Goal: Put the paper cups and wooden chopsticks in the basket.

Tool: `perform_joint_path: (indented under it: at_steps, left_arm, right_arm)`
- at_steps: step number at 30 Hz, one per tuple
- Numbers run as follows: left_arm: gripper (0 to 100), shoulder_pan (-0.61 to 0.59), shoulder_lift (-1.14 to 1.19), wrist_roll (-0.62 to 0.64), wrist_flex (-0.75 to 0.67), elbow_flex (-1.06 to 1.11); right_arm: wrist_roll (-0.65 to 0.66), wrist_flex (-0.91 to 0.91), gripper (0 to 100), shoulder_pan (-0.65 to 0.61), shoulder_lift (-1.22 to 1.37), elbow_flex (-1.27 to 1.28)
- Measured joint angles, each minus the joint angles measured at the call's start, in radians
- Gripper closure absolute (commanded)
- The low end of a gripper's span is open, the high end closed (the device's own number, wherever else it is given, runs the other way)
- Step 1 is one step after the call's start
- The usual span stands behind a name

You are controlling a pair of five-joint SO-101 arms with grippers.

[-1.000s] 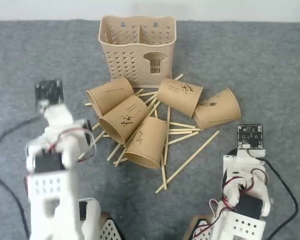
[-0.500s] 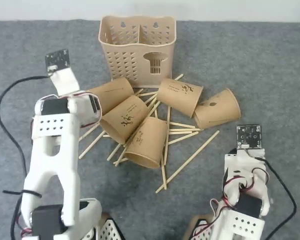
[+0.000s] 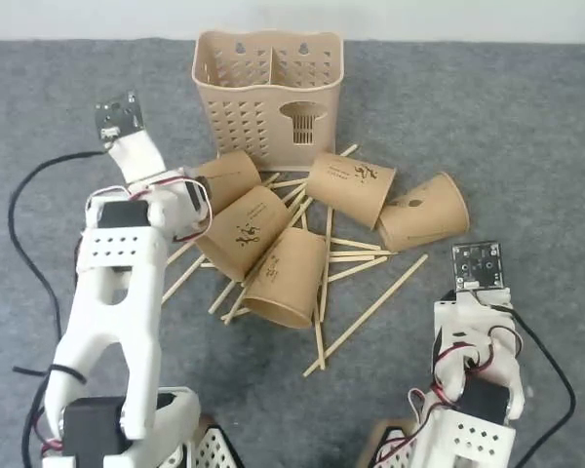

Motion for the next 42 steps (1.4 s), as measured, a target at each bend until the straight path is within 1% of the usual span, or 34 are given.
perform_joint_path:
  at_steps: [2,5,8,11,15,18,20,23,26,34,38,42]
  left_arm:
    - [82,-0.003,0.000,0.037,-0.031,0.031]
    - [82,-0.040,0.002,0.078,-0.072,0.044]
    - [82,-0.041,0.002,0.087,-0.089,0.048]
    - [83,-0.041,0.014,0.123,-0.129,0.051]
    - [83,-0.025,0.101,0.173,-0.195,0.058]
    - [83,-0.021,0.166,0.192,-0.206,0.020]
    - [86,-0.021,0.206,0.195,-0.181,-0.029]
    - [100,-0.012,0.229,0.195,-0.120,-0.089]
    - [99,-0.006,0.227,0.195,-0.080,-0.107]
    - [99,0.018,0.173,0.192,-0.051,-0.075]
    - [99,0.021,0.094,0.192,0.052,-0.072]
    - [99,0.017,-0.087,0.170,0.158,-0.072]
  right_arm:
    - [0.000,0.000,93.9,0.000,0.000,0.000]
    - [0.000,0.000,93.9,0.000,0.000,0.000]
    - [0.000,0.000,93.9,0.000,0.000,0.000]
    - [0.000,0.000,93.9,0.000,0.000,0.000]
    - [0.005,0.008,93.9,0.000,0.000,0.000]
    - [0.015,0.015,93.9,0.000,0.000,0.000]
    - [0.018,0.015,93.9,0.000,0.000,0.000]
    - [0.023,0.015,93.9,0.000,0.000,0.000]
    - [0.023,0.015,93.9,0.000,0.000,0.000]
    - [0.023,0.015,93.9,0.000,0.000,0.000]
    - [0.023,0.015,93.9,0.000,0.000,0.000]
    - [0.023,0.015,93.9,0.000,0.000,0.000]
